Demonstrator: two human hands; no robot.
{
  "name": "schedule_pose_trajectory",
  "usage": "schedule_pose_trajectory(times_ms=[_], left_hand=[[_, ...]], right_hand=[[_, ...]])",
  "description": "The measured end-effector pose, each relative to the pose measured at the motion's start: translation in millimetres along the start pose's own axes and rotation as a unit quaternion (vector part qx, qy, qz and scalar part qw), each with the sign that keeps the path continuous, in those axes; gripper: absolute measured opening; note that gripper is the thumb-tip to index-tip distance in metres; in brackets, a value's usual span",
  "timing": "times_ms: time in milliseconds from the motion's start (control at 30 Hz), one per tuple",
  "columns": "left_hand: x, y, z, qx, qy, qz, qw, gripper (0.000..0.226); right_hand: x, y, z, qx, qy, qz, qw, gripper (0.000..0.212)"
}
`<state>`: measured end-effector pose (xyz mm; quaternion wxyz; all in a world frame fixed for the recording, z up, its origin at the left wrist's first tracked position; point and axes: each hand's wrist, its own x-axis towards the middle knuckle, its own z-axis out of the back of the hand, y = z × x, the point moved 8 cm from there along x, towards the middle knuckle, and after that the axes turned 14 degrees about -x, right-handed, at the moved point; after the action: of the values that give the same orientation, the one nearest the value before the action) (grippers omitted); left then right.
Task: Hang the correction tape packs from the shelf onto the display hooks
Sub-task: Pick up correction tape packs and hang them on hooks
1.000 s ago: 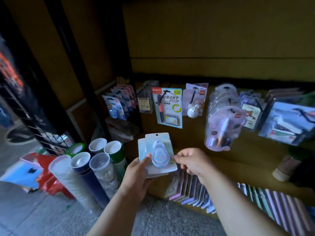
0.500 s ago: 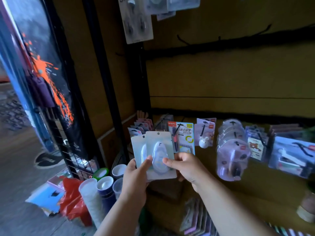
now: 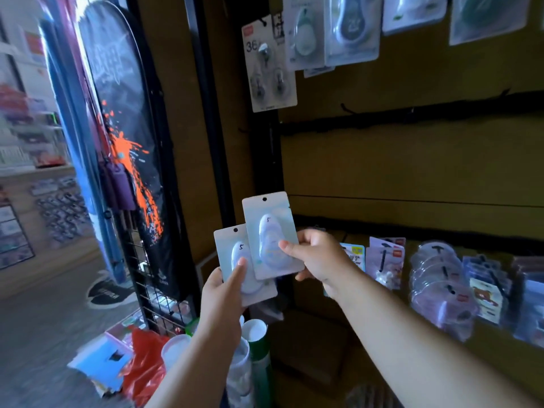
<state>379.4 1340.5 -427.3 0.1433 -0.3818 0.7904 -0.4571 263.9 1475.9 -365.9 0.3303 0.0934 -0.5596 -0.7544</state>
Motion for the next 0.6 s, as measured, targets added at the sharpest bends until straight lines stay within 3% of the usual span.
schedule_pose_trajectory(times_ms=[300, 600], left_hand=[[38.3, -18.0, 9.8, 0.020, -0.026, -0.033, 0.999, 0.023], [54.9, -7.2, 5.9, 0.008, -0.008, -0.029, 1.000, 0.025]], right_hand=[[78.9, 83.4, 0.3, -0.008, -0.058, 0.064, 0.996, 0.025], [134.2, 104.9, 2.8, -0.076, -0.098, 0.059, 0.991, 0.029]])
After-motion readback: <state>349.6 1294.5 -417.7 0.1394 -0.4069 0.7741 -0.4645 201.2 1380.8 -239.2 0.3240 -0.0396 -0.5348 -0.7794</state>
